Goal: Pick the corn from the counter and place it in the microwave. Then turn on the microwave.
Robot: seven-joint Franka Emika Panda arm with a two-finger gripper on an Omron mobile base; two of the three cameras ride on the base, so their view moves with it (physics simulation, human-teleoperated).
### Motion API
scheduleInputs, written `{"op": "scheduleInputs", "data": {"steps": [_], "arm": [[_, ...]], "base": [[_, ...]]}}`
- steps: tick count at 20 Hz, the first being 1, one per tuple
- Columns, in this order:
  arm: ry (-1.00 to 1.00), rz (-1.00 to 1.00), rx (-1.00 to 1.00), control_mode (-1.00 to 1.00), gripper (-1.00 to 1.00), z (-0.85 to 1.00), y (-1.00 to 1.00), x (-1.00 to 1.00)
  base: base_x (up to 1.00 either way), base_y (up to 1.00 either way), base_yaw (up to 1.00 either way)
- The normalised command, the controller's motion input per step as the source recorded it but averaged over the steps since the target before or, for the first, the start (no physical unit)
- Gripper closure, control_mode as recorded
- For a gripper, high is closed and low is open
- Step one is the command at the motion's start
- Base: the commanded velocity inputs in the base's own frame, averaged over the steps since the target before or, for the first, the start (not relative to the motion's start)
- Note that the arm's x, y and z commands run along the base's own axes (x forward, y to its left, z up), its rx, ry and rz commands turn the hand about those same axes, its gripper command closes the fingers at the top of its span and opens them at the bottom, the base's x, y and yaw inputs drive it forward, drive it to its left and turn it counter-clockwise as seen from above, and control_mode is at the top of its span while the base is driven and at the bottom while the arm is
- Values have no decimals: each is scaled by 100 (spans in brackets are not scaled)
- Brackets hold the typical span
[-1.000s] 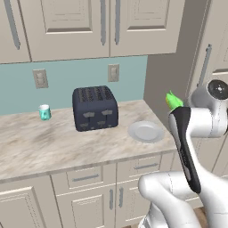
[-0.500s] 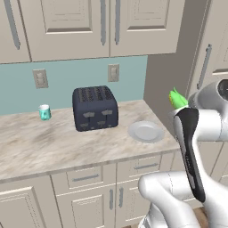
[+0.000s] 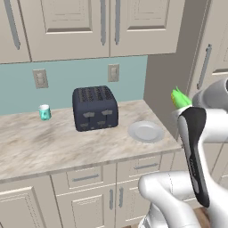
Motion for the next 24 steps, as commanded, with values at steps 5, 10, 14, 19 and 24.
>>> {"op": "scheduleInputs", "data": {"steps": [5,10,14,19,24], "arm": [[0,0,0,-100,100,7,15,-22],[-1,0,0,-100,100,12,8,-24],[-1,0,0,-100,100,9,9,-22],[0,0,0,-100,100,7,4,-18],[0,0,0,-100,100,5,2,-21]], "base": [[0,0,0],[0,0,0],[0,0,0],[0,0,0],[0,0,0]]}}
